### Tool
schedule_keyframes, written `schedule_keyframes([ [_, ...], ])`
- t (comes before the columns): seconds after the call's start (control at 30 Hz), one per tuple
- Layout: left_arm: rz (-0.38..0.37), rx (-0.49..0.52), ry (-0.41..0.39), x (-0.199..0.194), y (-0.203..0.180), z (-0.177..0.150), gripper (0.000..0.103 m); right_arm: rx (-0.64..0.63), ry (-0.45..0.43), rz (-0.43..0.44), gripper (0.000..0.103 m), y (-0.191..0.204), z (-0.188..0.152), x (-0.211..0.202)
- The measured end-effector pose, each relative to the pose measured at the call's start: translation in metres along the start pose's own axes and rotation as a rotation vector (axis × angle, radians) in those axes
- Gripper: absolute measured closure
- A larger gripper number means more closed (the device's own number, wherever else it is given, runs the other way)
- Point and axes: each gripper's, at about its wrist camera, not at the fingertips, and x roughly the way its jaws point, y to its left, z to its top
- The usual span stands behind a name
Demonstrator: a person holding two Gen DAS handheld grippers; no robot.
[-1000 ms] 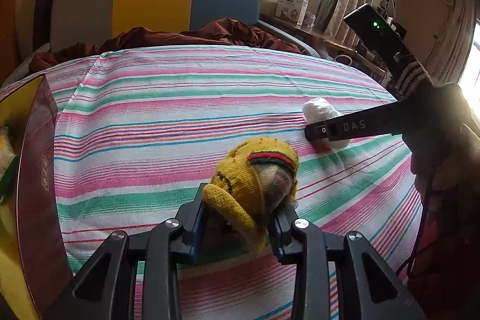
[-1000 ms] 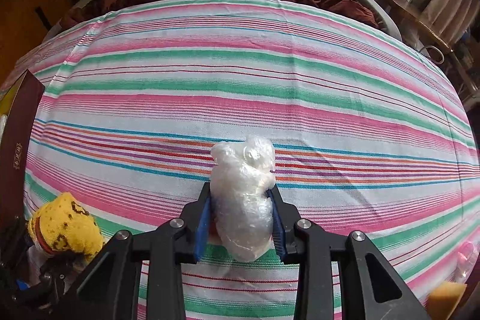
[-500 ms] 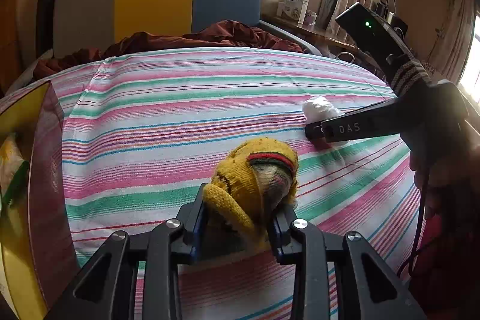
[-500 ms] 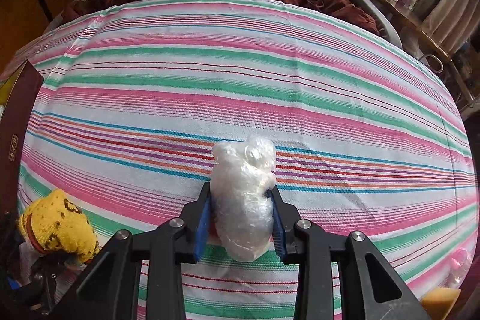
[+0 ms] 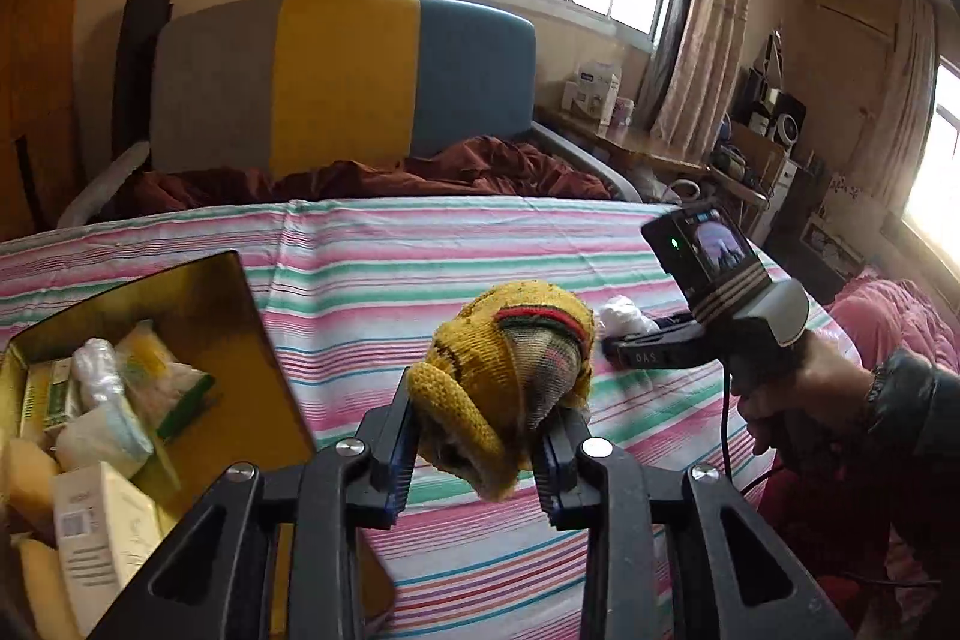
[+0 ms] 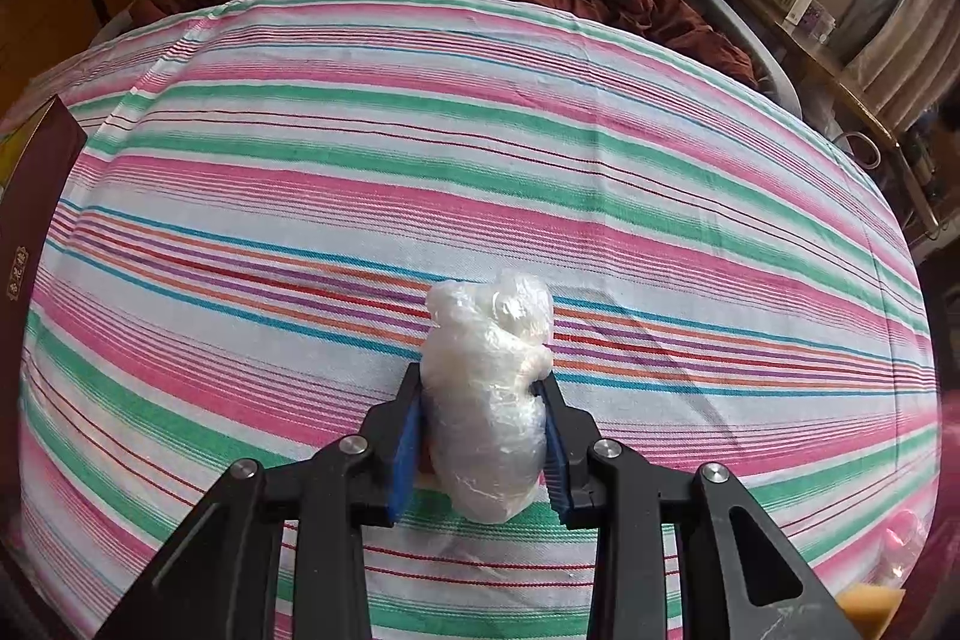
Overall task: Organize objects
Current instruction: 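Carry the yellow sock into the gold tray and open the left tool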
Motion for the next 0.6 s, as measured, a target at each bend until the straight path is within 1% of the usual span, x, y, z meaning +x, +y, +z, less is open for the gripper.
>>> schedule_keyframes([
  [0.13,0.066,-0.116,-0.026,-0.031,0.061,0.001,0.071,-0.010,-0.002,-0.014,0.068,0.002,-0.001,-0.002],
  [0.23,0.076,-0.217,0.003,-0.045,0.107,-0.008,0.071,-0.024,-0.004,-0.025,0.068,0.004,-0.001,-0.002],
  [0.27,0.075,-0.233,0.012,-0.046,0.117,-0.012,0.071,-0.028,-0.004,-0.030,0.068,0.005,-0.001,-0.002],
  [0.3,0.090,-0.239,0.017,-0.048,0.124,-0.015,0.071,-0.031,-0.005,-0.033,0.068,0.006,-0.001,-0.003],
  [0.33,0.099,-0.239,0.023,-0.047,0.127,-0.018,0.071,-0.034,-0.005,-0.036,0.068,0.006,-0.001,-0.003],
  [0.4,0.091,-0.225,0.044,-0.041,0.126,-0.021,0.071,-0.036,-0.005,-0.040,0.068,0.007,-0.002,-0.004],
  [0.47,0.113,-0.201,0.056,-0.032,0.122,-0.022,0.071,-0.038,-0.006,-0.044,0.068,0.007,-0.001,-0.004],
  [0.53,0.151,-0.189,0.086,-0.020,0.119,-0.022,0.070,-0.039,-0.006,-0.047,0.068,0.008,-0.002,-0.004],
  [0.6,0.203,-0.154,0.120,-0.007,0.118,-0.020,0.069,-0.039,-0.006,-0.047,0.068,0.008,-0.002,-0.004],
])
